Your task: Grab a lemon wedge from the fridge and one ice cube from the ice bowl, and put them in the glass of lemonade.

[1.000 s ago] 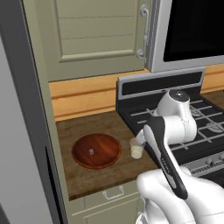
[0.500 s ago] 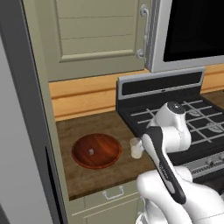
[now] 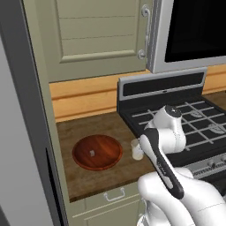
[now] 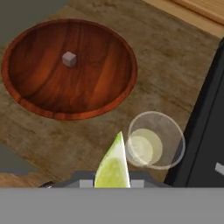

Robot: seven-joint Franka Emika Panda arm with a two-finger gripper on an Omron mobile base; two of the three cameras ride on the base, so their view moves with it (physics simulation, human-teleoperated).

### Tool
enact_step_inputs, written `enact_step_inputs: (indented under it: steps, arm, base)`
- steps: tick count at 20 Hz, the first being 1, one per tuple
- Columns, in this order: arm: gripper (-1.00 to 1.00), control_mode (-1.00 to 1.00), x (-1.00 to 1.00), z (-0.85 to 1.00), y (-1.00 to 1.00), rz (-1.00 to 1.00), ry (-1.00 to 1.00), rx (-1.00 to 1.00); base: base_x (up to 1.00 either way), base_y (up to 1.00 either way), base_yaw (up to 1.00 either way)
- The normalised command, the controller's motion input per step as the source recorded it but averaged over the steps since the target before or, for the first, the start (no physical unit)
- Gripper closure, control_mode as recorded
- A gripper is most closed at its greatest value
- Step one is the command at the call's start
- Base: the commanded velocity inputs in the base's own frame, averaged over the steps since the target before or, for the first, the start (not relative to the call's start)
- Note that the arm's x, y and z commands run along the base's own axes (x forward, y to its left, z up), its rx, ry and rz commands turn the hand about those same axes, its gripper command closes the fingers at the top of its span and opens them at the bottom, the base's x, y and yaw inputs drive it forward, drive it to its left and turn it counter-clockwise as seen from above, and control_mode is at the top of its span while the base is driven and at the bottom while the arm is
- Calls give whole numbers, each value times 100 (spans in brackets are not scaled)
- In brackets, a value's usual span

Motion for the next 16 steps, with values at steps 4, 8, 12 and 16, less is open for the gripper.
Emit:
enact_step_inputs:
  steps: [4,8,12,16]
  arm:
    - [100,-100,24,-9,-2,12,0,0]
    - [100,-100,23,-29,0,13,2,0]
    - [100,-100,3,-42,0,11,6,-2]
    - [100,-100,23,-13,0,8,1,0]
  base:
    - [0,0,0]
    - [0,0,0]
    - [0,0,0]
    - [0,0,0]
